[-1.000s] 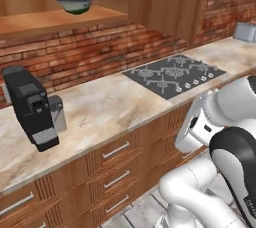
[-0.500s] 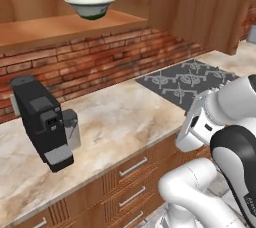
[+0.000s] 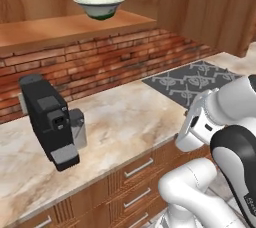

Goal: Move the bowls from the cabinet to the plates on the dining table.

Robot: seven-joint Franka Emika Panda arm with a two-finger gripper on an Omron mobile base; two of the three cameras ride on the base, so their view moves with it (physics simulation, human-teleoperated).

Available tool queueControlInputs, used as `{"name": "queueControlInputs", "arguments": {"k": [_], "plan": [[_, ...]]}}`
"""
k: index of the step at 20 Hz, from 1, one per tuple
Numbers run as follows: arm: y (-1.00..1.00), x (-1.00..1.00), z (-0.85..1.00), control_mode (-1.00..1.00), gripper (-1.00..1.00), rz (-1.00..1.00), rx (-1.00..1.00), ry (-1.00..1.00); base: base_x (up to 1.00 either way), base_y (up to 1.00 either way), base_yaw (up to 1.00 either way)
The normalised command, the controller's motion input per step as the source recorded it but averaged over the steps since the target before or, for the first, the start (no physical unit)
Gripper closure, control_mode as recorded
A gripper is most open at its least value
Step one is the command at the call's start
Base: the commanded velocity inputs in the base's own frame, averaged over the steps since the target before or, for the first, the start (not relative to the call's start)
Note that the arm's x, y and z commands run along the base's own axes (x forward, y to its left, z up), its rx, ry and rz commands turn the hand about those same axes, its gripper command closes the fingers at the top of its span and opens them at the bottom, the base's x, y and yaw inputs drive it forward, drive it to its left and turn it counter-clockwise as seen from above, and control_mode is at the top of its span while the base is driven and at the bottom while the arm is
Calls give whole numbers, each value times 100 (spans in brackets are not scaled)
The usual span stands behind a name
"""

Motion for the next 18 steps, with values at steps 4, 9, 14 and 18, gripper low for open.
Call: {"name": "queueControlInputs", "arguments": {"k": [4, 9, 14, 18], "plan": [[0, 0, 0, 100, -100, 0, 0, 0, 42, -7, 7], [0, 0, 0, 100, -100, 0, 0, 0, 46, -26, 4], [0, 0, 0, 100, -100, 0, 0, 0, 29, -36, 3], [0, 0, 0, 100, -100, 0, 0, 0, 32, -10, 2]]}}
